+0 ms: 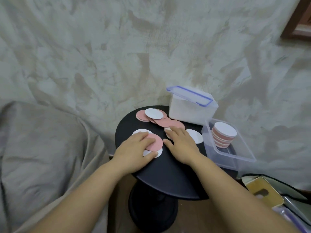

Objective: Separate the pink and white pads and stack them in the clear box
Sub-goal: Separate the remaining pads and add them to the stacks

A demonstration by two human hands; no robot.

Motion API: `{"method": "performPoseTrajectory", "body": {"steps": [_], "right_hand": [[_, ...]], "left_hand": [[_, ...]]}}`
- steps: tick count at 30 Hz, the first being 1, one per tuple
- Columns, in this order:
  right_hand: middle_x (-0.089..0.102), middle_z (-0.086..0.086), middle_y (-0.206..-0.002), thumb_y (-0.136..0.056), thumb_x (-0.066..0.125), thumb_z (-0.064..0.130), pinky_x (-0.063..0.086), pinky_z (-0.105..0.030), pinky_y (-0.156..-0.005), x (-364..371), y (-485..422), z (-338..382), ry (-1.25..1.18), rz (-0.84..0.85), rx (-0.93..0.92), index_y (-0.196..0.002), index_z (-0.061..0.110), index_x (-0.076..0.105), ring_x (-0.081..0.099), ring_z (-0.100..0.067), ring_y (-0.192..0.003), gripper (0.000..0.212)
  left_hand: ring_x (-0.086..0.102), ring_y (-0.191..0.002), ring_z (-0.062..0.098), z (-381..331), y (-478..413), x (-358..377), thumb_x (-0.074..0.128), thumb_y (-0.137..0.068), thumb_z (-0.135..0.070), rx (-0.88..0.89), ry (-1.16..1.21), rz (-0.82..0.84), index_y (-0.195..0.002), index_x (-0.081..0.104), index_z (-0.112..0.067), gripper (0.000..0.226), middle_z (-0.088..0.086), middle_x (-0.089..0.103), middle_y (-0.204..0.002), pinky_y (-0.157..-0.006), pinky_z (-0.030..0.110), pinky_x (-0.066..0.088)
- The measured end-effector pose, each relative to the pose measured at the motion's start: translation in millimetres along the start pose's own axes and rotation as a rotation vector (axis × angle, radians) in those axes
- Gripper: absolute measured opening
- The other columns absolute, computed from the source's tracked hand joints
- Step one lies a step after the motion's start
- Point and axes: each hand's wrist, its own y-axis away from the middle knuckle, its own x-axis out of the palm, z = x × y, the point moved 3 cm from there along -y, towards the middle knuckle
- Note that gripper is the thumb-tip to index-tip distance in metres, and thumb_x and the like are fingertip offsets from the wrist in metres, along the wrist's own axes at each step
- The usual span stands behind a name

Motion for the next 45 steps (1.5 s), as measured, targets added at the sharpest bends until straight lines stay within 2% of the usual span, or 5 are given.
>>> {"method": "performPoseTrajectory", "body": {"steps": [8, 16, 25, 39, 45], "right_hand": [[0.022, 0.002, -0.152, -0.095, 0.043, 0.037, 0.011, -0.036, -0.116, -27, 0, 18, -0.221, -0.134, -0.074, -0.141, 0.024, 0.034, 0.013, -0.018, -0.141, 0.048], [0.006, -0.005, -0.157, -0.095, 0.037, 0.049, 0.004, -0.037, -0.115, -19, -91, 38, -0.153, 0.086, -0.056, -0.147, 0.023, 0.018, 0.0, -0.024, -0.144, 0.062], [0.032, 0.002, -0.148, -0.092, 0.049, 0.039, 0.022, -0.033, -0.113, 2, -72, 16, -0.178, 0.055, -0.138, -0.141, 0.027, 0.033, 0.028, -0.018, -0.136, 0.053], [0.026, 0.011, -0.15, -0.09, 0.055, 0.034, 0.018, -0.027, -0.113, -33, 63, 14, -0.343, -0.156, -0.142, -0.137, 0.03, 0.04, 0.021, -0.005, -0.138, 0.049], [0.033, 0.025, -0.136, -0.085, 0.046, 0.06, 0.022, -0.016, -0.106, -28, 133, -15, -0.207, -0.147, -0.107, -0.129, 0.035, 0.049, 0.027, 0.006, -0.129, 0.051]], "left_hand": [[0.026, -0.135, 0.008, -5, 16, 6, 0.038, -0.086, -0.059, 0.019, 0.03, -0.096, -0.133, 0.043, -0.037, 0.052, -0.014, 0.028, -0.148, -0.104, 0.025, 0.028], [0.031, -0.131, 0.005, -2, 17, 10, 0.01, -0.068, -0.066, 0.027, -0.017, -0.157, -0.133, 0.042, -0.04, 0.077, -0.018, 0.032, -0.145, -0.101, 0.021, 0.028], [0.031, -0.131, 0.003, -1, 18, 10, 0.01, -0.066, -0.068, -0.003, 0.019, -0.167, -0.13, 0.046, -0.04, 0.079, -0.019, 0.035, -0.143, -0.101, 0.017, 0.025], [0.035, -0.131, 0.009, -4, 25, 2, 0.058, -0.084, -0.049, -0.068, 0.098, -0.175, -0.128, 0.053, -0.031, 0.047, -0.013, 0.041, -0.142, -0.105, 0.023, 0.025], [0.03, -0.136, 0.01, -7, 26, -1, 0.056, -0.087, -0.043, -0.06, 0.09, -0.155, -0.131, 0.051, -0.027, 0.047, -0.01, 0.039, -0.146, -0.106, 0.022, 0.022]]}}
